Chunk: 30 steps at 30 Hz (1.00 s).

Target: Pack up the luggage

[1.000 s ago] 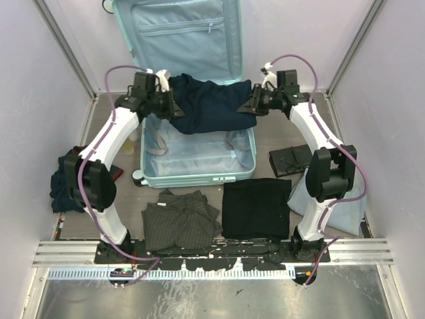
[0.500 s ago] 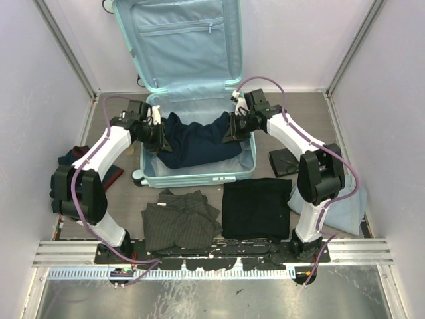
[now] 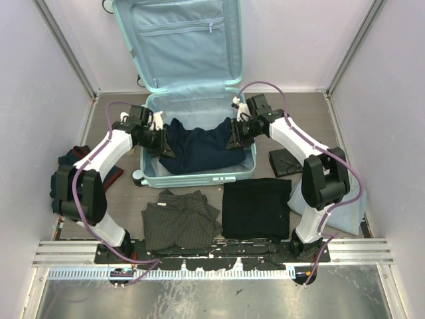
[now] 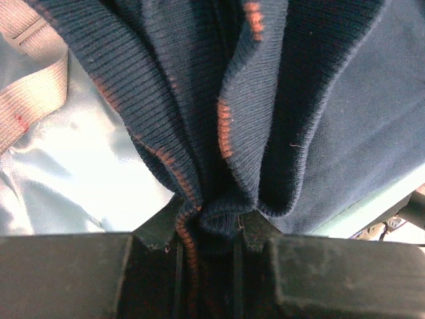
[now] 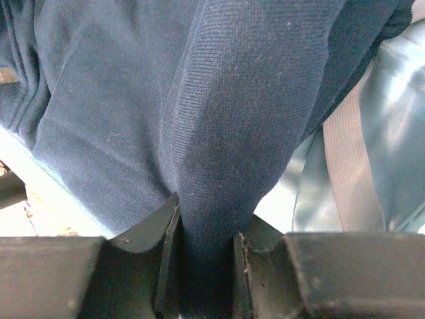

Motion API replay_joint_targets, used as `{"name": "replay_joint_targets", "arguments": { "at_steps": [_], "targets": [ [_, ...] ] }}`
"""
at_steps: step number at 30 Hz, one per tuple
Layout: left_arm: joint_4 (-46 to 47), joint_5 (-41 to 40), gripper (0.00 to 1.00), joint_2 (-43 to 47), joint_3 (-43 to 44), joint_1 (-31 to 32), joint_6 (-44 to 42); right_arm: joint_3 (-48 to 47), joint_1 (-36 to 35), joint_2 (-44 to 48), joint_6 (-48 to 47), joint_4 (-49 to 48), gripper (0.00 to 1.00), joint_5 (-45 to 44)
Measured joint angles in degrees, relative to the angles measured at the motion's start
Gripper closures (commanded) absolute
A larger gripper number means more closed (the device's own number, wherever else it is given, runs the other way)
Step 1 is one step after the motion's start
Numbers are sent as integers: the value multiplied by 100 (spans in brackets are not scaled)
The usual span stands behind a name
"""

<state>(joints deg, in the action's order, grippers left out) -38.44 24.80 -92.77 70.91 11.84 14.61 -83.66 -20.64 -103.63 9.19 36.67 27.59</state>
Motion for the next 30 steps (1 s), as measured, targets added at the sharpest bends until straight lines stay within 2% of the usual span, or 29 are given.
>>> {"name": "replay_joint_targets", "arguments": {
  "at_steps": [2, 4, 5, 7, 10, 15, 19, 25, 30],
  "targets": [
    [-4, 13, 71, 26, -13, 7, -52, 125, 0, 164, -9, 57, 53, -7],
    [-42, -11, 48, 52, -13, 7, -114, 168, 2, 271, -50, 199, 33, -35],
    [-70, -50, 41, 61, -13, 4, -192, 164, 20, 326, -105, 289, 27, -79],
    [-229, -155, 33, 101, -11, -31, -317, 68, 83, 385, -181, 483, 23, -157],
    [-531, -245, 25, 282, -11, -144, -466, -398, 258, 385, -337, 758, 22, -247],
    [-999, -365, 23, 741, 234, -387, -669, -1248, 474, 411, -717, 931, 26, -219],
    [-1147, -511, 26, 896, 791, -466, -988, -1458, 439, 503, -1051, 949, 31, 7],
    [-1143, -485, 30, 866, 1307, -417, -1386, -1471, -42, 317, -1235, 968, 33, 289],
    [-1036, -466, 31, 450, 1338, 15, -1432, -1373, -496, -186, -1239, 791, 30, 350]
  ]
}}
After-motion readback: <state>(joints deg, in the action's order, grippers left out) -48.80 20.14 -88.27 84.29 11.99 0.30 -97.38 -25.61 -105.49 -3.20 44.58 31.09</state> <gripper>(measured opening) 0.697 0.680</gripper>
